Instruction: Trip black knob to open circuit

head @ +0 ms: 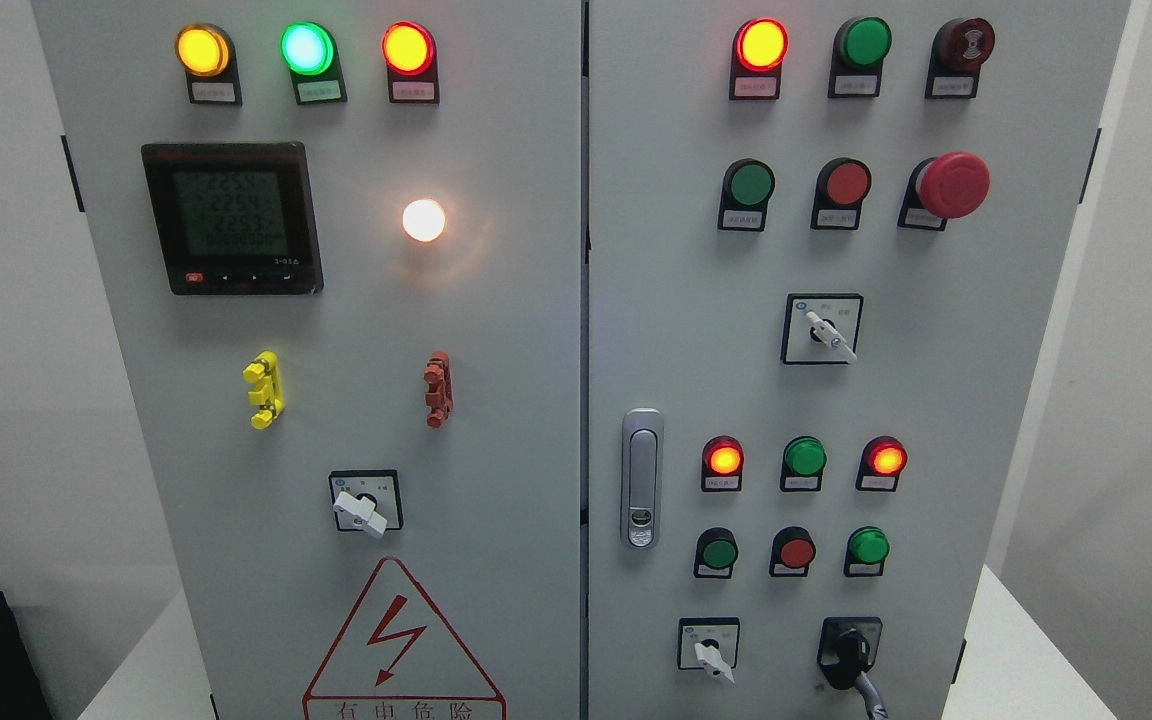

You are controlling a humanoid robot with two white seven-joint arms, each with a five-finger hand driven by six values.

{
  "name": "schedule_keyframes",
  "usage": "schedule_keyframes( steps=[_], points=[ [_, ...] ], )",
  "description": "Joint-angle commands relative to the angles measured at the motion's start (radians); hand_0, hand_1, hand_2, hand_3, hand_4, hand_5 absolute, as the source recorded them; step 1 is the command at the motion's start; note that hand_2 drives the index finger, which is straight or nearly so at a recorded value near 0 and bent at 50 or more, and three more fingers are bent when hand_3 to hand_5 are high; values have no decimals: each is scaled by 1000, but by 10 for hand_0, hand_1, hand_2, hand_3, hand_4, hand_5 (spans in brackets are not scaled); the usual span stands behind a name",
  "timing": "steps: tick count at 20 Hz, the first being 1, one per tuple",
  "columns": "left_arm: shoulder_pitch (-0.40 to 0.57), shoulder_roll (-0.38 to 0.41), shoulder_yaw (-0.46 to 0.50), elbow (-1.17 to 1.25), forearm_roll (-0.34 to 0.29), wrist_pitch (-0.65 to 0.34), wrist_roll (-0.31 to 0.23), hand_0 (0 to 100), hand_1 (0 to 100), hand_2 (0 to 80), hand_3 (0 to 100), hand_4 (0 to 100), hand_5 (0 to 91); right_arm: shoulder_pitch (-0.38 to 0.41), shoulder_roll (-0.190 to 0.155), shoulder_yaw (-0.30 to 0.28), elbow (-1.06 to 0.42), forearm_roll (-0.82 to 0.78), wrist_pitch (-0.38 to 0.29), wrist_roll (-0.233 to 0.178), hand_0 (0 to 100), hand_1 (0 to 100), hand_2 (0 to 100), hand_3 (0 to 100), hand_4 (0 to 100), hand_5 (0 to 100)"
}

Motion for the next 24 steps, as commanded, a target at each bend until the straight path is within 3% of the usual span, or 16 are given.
schedule_keyframes(
  steps=[1, 5, 24],
  points=[
    [-2, 0, 1, 0, 2, -2, 0, 120, 389, 0, 0, 0, 0, -28, 8, 49, -55, 2, -17, 37, 0, 52, 53, 1000, 1000, 1000],
    [-2, 0, 1, 0, 2, -2, 0, 120, 389, 0, 0, 0, 0, -30, 23, 53, -56, 2, -17, 36, 0, 53, 55, 1000, 1000, 1000],
    [-2, 0, 1, 0, 2, -1, 0, 120, 389, 0, 0, 0, 0, -35, 23, 59, -55, 2, -16, 36, 0, 54, 58, 1000, 1000, 1000]
  ],
)
